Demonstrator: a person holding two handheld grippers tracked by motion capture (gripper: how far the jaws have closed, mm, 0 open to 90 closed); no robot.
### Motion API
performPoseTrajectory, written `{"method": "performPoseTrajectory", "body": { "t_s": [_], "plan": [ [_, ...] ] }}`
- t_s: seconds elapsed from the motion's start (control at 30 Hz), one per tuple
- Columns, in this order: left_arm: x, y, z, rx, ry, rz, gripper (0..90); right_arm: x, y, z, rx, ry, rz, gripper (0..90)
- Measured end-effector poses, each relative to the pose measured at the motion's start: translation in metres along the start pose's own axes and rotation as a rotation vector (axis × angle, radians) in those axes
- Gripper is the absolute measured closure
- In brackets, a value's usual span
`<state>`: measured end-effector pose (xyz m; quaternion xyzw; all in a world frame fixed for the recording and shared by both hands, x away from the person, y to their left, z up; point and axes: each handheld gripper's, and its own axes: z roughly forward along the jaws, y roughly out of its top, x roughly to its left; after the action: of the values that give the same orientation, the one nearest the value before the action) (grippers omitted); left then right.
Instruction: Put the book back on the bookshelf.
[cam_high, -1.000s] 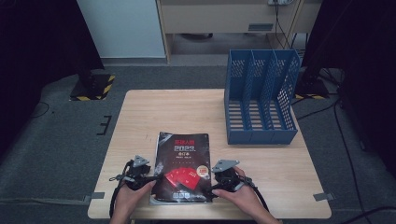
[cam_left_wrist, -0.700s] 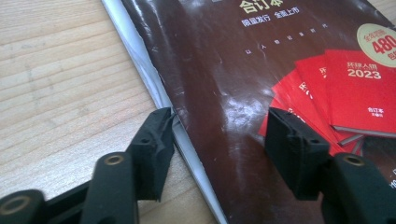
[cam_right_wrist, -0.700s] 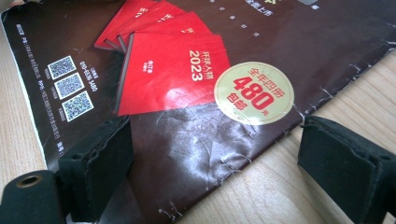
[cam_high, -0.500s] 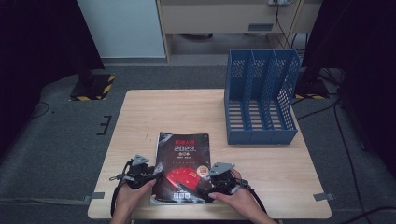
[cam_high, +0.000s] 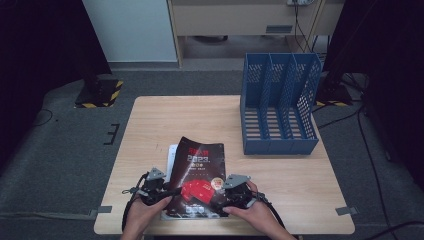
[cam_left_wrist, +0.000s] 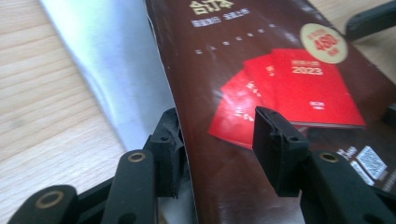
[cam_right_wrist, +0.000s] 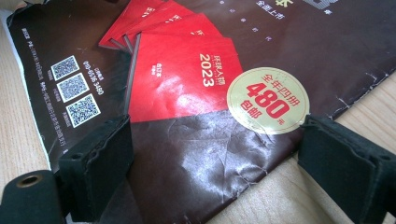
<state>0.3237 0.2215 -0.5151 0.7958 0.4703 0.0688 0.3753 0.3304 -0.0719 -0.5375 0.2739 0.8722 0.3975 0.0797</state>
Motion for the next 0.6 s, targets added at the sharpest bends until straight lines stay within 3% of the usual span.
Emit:
{"method": "performPoseTrajectory", "body": {
  "t_s": [0.17,0.27,0.43,0.6],
  "plan": [
    [-0.007,0.003,-0.002,-0.021,-0.027,0.019,54.4,0.000,0.000,0.000,-0.001,0.001,0.000,10.7],
    [-0.014,0.006,0.000,-0.016,-0.002,0.050,50.7,0.000,0.000,-0.001,-0.001,0.002,-0.001,10.8],
    [-0.012,0.009,0.008,-0.009,0.009,0.048,50.2,0.000,-0.001,-0.001,-0.001,0.004,-0.001,10.8],
    [-0.010,0.017,0.021,-0.005,-0.029,0.061,48.8,-0.001,0.000,0.000,0.001,0.006,-0.007,10.6]
  ]
}}
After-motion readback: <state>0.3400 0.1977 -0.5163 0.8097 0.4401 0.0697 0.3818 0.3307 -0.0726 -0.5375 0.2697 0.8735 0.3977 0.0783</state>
